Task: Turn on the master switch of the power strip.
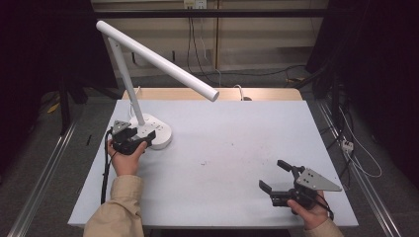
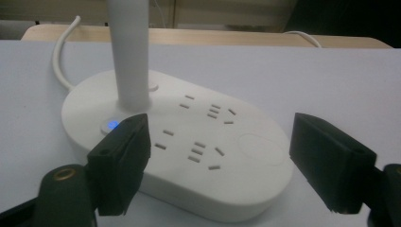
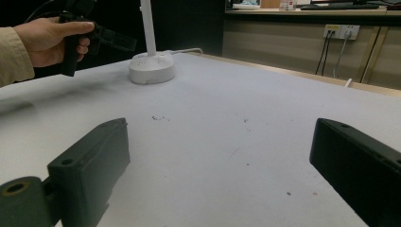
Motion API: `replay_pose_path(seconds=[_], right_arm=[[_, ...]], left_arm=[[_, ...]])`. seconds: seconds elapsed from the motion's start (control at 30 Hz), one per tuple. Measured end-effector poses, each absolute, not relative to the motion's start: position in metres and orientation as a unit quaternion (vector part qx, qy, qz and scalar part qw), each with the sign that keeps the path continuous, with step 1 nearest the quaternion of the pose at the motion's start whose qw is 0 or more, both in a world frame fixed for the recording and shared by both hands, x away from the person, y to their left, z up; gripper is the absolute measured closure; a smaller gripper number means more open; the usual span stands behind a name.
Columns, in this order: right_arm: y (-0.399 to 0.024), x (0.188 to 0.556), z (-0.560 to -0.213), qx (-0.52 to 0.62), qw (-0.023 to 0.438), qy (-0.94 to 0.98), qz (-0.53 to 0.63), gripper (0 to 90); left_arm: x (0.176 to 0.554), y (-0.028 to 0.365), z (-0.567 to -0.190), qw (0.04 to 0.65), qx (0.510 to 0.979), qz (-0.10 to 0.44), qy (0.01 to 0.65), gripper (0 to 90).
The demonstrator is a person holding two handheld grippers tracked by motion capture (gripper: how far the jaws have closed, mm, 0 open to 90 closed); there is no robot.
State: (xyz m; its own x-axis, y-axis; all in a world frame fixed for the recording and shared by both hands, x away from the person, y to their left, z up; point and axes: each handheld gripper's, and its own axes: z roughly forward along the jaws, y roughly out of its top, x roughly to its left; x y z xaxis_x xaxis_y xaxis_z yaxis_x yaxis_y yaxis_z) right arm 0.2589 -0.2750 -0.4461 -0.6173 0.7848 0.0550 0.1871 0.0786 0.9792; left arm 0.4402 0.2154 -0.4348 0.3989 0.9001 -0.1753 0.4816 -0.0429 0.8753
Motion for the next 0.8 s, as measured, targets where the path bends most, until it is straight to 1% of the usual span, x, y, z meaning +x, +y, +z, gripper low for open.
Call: replay_pose_path(seconds=[0.2,0.3,0.53,0.8], right_arm=[[-0.275,0.259,-0.446,0.353,0.258,0.688,0.58,5.2],[-0.275,0.259,-0.446,0.353,0.257,0.688,0.58,5.2],[-0.274,0.259,-0.446,0.352,0.258,0.689,0.579,5.2],[-0.274,0.259,-0.446,0.351,0.258,0.689,0.58,5.2]], left_arm=[[0.432,0.213,-0.434,0.485,0.691,0.203,0.497,12.9],[0.427,0.214,-0.434,0.485,0.694,0.206,0.491,11.0],[0.415,0.214,-0.432,0.498,0.695,0.201,0.479,9.1],[0.403,0.215,-0.433,0.496,0.704,0.201,0.467,7.5]])
